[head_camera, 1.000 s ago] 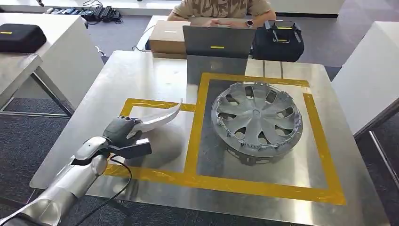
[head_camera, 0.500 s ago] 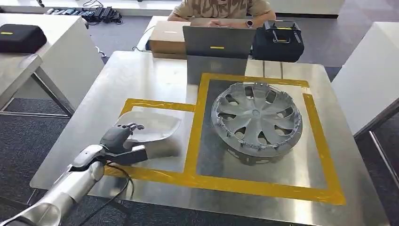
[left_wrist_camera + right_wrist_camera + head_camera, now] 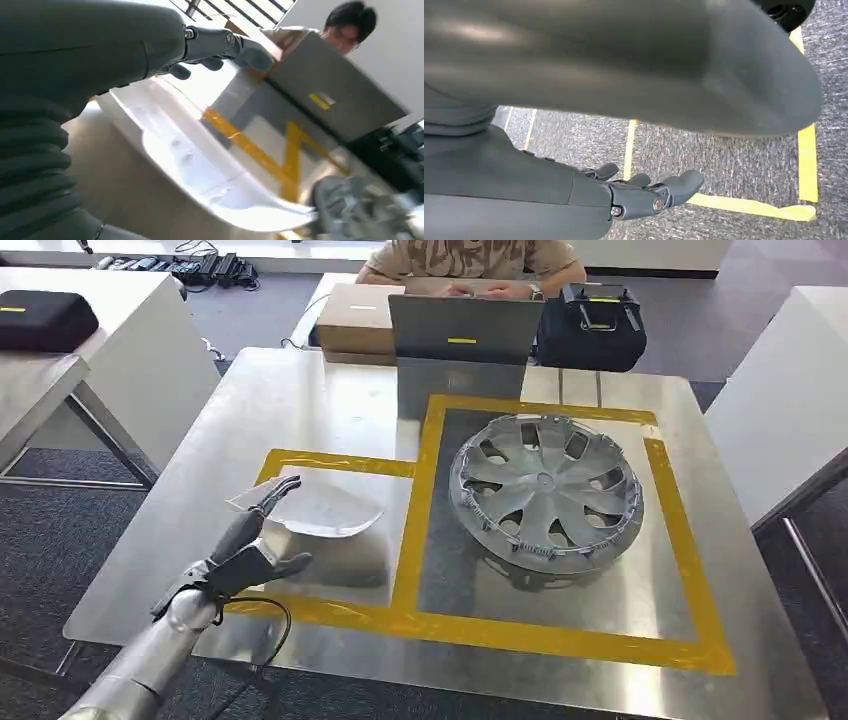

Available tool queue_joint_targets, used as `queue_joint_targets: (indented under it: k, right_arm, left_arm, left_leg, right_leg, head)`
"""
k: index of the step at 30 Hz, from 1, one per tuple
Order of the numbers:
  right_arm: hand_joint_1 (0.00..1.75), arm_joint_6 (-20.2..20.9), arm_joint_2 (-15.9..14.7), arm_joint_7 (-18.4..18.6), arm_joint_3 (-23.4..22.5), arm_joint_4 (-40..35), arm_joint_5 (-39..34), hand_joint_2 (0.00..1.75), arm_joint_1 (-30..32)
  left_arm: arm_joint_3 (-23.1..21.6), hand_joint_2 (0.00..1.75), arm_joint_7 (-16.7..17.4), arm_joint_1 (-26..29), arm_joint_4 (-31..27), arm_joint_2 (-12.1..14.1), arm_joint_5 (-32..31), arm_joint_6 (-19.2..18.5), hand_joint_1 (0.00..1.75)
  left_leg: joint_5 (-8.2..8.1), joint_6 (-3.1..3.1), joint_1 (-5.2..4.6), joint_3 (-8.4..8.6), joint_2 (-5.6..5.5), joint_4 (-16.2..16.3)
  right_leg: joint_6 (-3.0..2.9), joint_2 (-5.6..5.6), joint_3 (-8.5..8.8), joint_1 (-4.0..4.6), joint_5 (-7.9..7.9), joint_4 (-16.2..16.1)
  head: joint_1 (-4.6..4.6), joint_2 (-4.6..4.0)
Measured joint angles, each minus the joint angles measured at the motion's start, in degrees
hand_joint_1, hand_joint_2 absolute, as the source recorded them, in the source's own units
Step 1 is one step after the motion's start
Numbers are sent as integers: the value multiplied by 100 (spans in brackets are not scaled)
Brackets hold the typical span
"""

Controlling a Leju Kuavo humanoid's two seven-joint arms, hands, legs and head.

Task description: Take the parts from the cabinet and place them on the table.

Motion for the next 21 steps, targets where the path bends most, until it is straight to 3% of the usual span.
queue_joint_targets:
  k: [5, 8, 19, 21]
  right_arm:
    - [0, 0, 0, -11, 0, 0, 15, 0, 2]
    - [0, -2, 0, -26, 0, 0, 53, 0, 1]
    - [0, 7, 0, -26, 2, 0, 203, 0, -7]
    - [0, 9, 0, -20, 2, 0, 203, 0, -7]
  left_arm:
    - [368, 0, -35, 444, -1321, -105, 2000, -1408, 0]
    - [580, 0, 9, 680, -2095, -168, 2811, -1886, 0]
    - [1065, 0, 142, 1264, -3694, -432, 3568, -2207, 0]
    - [1113, 0, 242, 1343, -3903, -479, 3581, -2212, 0]
  left_leg:
    - [-1, 1, 0, -3, -1, 0]
    - [-5, -2, 0, -2, 0, 0]
    - [-7, 0, 0, -1, -2, 1]
    - [-34, 58, -30, -8, 1, 34]
  right_leg:
    - [3, -1, 0, 0, -2, 0]
    - [3, 0, 0, 0, -3, 0]
    - [4, -2, 3, -1, -3, -3]
    - [38, -4, 9, -23, 7, -25]
  head:
    - [0, 0]
    - [0, 0]
    - [0, 0]
    - [-2, 0]
